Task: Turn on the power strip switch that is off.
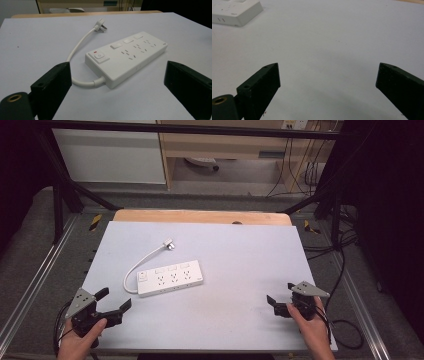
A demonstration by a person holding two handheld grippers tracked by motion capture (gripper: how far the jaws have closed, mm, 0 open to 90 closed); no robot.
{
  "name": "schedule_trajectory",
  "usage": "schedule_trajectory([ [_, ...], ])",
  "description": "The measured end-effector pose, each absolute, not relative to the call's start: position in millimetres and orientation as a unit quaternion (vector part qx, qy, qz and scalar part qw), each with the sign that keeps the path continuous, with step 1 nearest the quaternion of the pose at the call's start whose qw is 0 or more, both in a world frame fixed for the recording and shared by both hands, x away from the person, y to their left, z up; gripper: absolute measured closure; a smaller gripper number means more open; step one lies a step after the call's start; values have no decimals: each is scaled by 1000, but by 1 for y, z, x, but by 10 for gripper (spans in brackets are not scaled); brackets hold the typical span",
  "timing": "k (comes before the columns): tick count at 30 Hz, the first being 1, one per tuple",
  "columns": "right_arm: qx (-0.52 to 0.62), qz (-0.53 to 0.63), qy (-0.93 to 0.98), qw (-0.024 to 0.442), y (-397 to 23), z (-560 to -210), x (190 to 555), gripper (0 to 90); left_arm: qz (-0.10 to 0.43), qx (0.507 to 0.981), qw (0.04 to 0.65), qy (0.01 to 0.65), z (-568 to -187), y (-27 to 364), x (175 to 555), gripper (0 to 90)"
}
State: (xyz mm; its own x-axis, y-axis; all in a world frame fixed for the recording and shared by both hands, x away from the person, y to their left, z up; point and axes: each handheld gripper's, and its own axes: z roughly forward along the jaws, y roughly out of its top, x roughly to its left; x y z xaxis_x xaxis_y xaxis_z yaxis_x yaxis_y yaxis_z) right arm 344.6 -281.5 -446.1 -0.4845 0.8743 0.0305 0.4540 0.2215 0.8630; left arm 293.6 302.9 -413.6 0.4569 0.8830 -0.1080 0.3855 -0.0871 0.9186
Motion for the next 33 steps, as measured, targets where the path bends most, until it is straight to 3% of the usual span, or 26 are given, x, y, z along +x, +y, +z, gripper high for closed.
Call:
schedule_trajectory([
  [33, 430, 430, 752, 255, -267, -442, 337, 41, 247, 698, 524, 421, -407, 291, 291, 75],
])
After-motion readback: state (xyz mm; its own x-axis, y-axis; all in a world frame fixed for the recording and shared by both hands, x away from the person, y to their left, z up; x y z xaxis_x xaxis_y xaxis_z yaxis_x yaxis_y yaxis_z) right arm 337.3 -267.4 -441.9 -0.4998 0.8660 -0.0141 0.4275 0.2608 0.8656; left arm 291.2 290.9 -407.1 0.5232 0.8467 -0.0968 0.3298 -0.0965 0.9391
